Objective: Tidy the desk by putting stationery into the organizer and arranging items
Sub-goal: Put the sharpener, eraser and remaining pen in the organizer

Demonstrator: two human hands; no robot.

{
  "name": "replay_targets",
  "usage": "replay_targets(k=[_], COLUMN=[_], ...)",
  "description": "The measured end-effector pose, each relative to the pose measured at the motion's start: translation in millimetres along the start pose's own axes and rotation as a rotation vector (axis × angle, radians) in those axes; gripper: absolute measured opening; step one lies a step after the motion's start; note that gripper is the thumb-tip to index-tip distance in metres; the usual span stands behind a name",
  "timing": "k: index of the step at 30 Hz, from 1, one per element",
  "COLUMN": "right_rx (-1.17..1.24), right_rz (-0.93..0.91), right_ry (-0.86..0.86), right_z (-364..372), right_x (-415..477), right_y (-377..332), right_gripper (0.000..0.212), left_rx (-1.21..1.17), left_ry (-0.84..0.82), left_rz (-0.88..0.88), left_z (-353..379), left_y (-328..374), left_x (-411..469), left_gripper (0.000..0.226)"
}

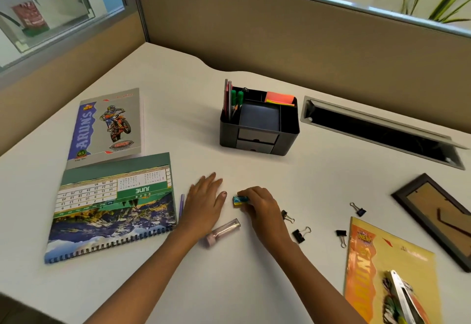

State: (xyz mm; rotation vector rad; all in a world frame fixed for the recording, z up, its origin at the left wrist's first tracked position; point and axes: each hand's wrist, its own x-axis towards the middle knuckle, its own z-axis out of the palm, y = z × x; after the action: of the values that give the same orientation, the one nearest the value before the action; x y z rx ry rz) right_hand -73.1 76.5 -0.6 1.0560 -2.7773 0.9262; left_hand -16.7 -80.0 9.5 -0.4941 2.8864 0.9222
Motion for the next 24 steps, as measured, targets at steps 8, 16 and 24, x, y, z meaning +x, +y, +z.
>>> replay_targets(k=[8,16,24], right_rx=[0.069,0.587,0.592], right_rz=[0.125,0.304,0.28], right_ry=[0.123,0.038,0.35], right_z=[-5.0,-34.7,-75.9], right_x=[-17.2,-26.2,39.5], right_y=[-8.7,-46.5,-55.9], right_gripper=[0.042,0.021,0.028], left_rx=[0.102,-0.461,-0.357], left_ry=[-0.04,0.096,0.252], left_rz=[-0.045,-0.059,0.05], left_z=[0.0,-13.0,-8.0], left_y=[12.2,25.9,29.3], left_x=[-58.1,-48.1,-18.1], left_gripper=[0.036,0.037,0.042])
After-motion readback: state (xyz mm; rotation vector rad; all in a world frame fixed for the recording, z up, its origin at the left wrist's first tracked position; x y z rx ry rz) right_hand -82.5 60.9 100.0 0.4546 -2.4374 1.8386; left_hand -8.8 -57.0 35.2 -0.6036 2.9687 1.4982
